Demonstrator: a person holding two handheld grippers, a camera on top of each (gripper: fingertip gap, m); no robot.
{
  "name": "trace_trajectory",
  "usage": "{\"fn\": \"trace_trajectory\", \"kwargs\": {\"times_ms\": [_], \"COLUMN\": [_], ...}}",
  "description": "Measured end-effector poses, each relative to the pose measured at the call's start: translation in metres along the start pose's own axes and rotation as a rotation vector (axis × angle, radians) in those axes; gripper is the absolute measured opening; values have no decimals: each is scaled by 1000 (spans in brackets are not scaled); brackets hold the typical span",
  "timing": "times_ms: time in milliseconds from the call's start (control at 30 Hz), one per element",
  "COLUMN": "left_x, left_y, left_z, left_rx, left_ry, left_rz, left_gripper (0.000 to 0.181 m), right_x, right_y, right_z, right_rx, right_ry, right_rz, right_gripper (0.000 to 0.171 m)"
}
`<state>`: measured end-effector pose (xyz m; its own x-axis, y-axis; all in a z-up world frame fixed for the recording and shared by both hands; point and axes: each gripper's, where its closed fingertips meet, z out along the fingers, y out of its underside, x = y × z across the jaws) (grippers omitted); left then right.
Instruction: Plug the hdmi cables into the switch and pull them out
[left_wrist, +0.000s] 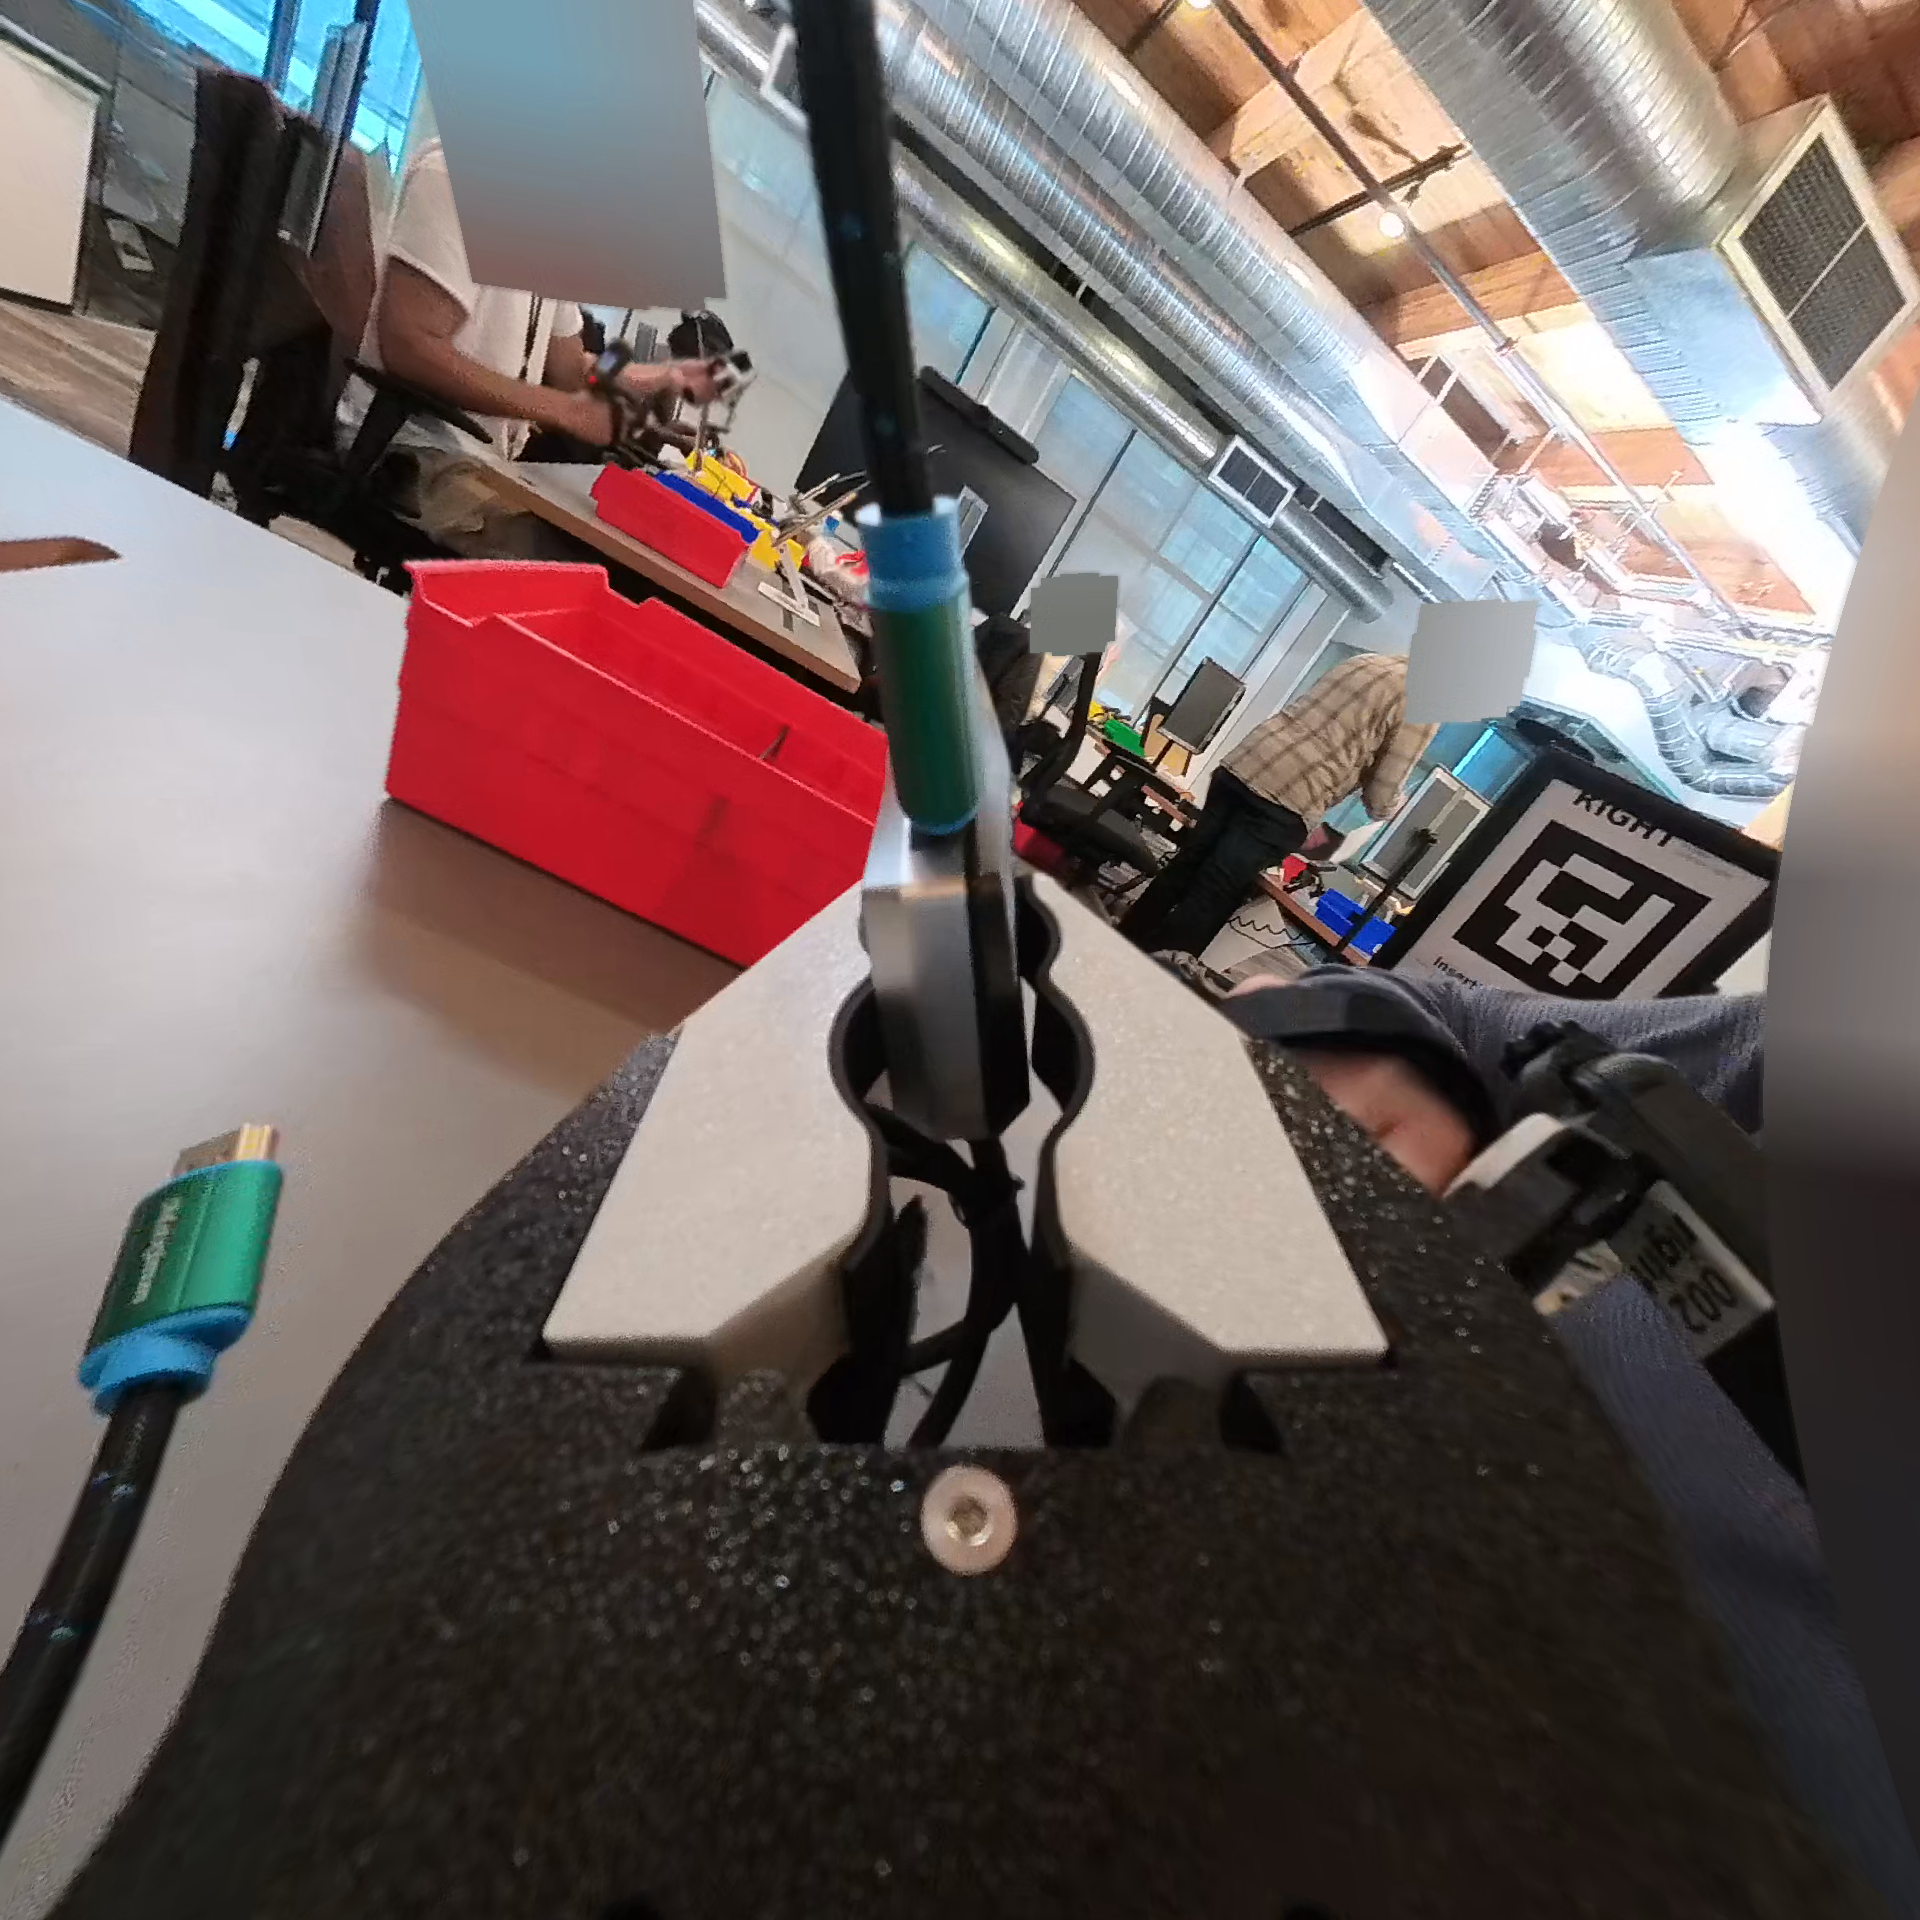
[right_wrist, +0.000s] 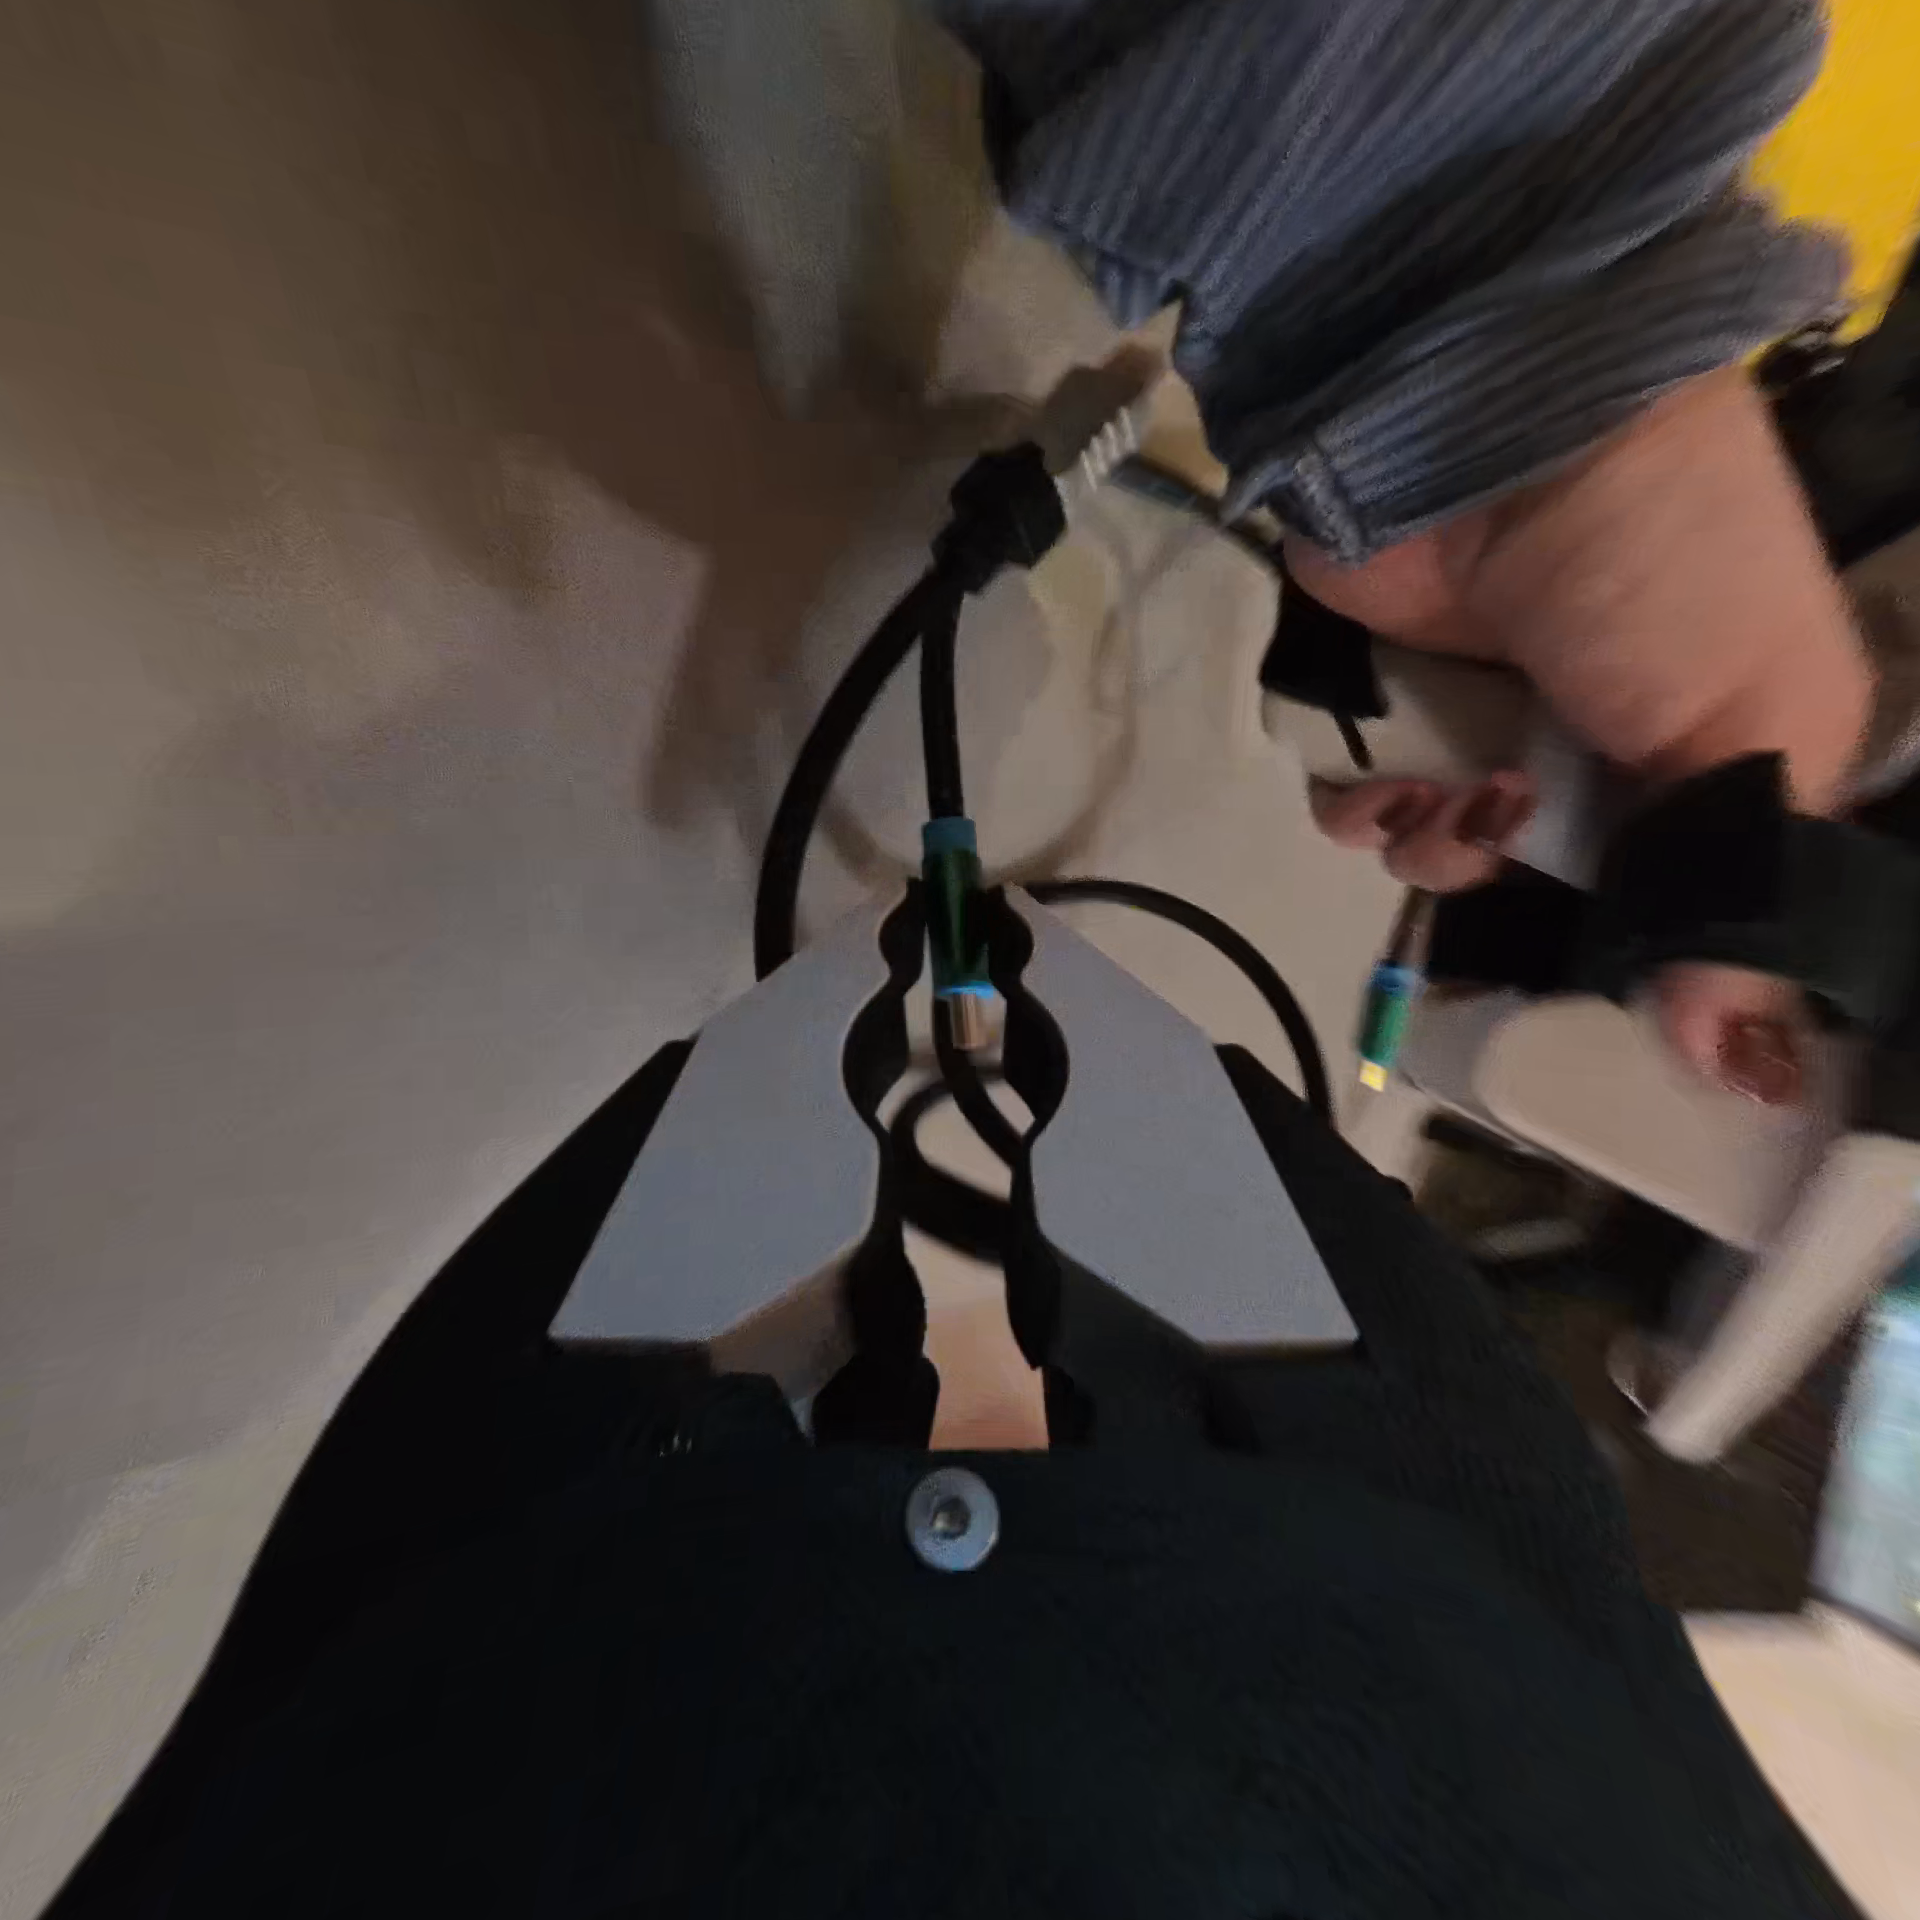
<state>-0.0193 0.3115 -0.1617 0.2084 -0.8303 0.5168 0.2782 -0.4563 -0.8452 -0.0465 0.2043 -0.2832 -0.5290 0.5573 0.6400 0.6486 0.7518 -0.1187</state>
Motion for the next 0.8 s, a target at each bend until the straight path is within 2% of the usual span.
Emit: {"fn": "trace_trajectory", "kwargs": {"times_ms": [100, 200, 367, 467, 633, 800], "left_x": [4, 7, 3, -4, -28, -43], "left_y": [-3, -8, -20, -33, -55, -61], "left_z": [-2, -2, -6, -15, -41, -61], "left_rx": [-37, -54, -21, 51, 193, 302], "left_ry": [-39, -95, -213, -285, -495, -591], "left_rz": [52, 138, 276, 284, 277, 240], "left_gripper": [19, 19, 19, 19, 19, 20], "right_x": [4, 1, -10, -22, -58, -88], "right_y": [7, 11, 25, 46, 89, 120], "right_z": [-35, -72, -132, -156, -158, -135], "right_rx": [-25, -3, 103, 114, 35, -62], "right_ry": [204, 322, 349, 317, 217, 152], "right_rz": [-201, -262, -93, 32, 200, 188], "right_gripper": [10, 10, 9, 9, 9, 10]}}
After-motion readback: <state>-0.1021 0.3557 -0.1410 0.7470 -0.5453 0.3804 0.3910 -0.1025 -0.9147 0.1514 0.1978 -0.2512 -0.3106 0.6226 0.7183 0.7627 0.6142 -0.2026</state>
